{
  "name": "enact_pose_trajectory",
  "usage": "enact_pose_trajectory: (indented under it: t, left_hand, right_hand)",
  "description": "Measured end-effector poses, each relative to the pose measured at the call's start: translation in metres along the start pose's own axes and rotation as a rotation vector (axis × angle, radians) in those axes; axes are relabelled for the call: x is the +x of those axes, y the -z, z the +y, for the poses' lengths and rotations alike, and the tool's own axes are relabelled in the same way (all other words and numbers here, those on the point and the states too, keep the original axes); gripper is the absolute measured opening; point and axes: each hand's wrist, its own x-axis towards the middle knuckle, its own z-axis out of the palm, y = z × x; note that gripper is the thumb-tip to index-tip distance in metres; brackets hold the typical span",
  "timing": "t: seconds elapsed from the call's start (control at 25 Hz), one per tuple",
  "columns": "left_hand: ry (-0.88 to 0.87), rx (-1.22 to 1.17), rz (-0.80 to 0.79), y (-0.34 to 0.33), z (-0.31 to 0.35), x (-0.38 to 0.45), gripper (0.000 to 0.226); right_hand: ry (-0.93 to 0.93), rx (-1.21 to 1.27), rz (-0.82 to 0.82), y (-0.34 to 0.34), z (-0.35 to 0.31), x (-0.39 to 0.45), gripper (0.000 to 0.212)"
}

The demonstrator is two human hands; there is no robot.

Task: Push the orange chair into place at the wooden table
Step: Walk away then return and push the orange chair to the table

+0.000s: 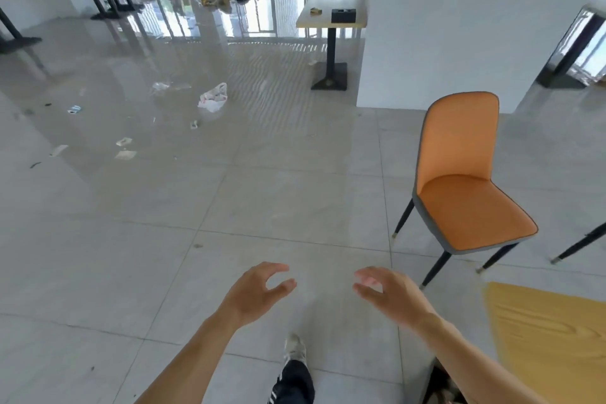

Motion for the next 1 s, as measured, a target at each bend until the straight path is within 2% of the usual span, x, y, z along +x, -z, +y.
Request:
enact_pose_trajectory:
  t: [0.28,0.64,0.76,1.0]
  left_hand:
    - [-0.056,0.020,-0.094,0.066,0.007,0.205,0.047]
    - [-0.176,0.119,-0.273,0.075,0.074,0.454,0.044]
    - [-0.221,0.186,-0.291,0.075,0.110,0.540,0.050]
    - [-0.244,0.208,-0.307,0.081,0.184,0.686,0.079]
  right_hand:
    - [-0.154,-0.001,0.098,0.076,0.005,0.153,0.039]
    - [-0.276,0.097,0.211,0.161,0.073,0.318,0.039]
    - [-0.283,0.153,0.245,0.204,0.107,0.383,0.040]
    - [-0.310,0.164,0.276,0.308,0.164,0.498,0.039]
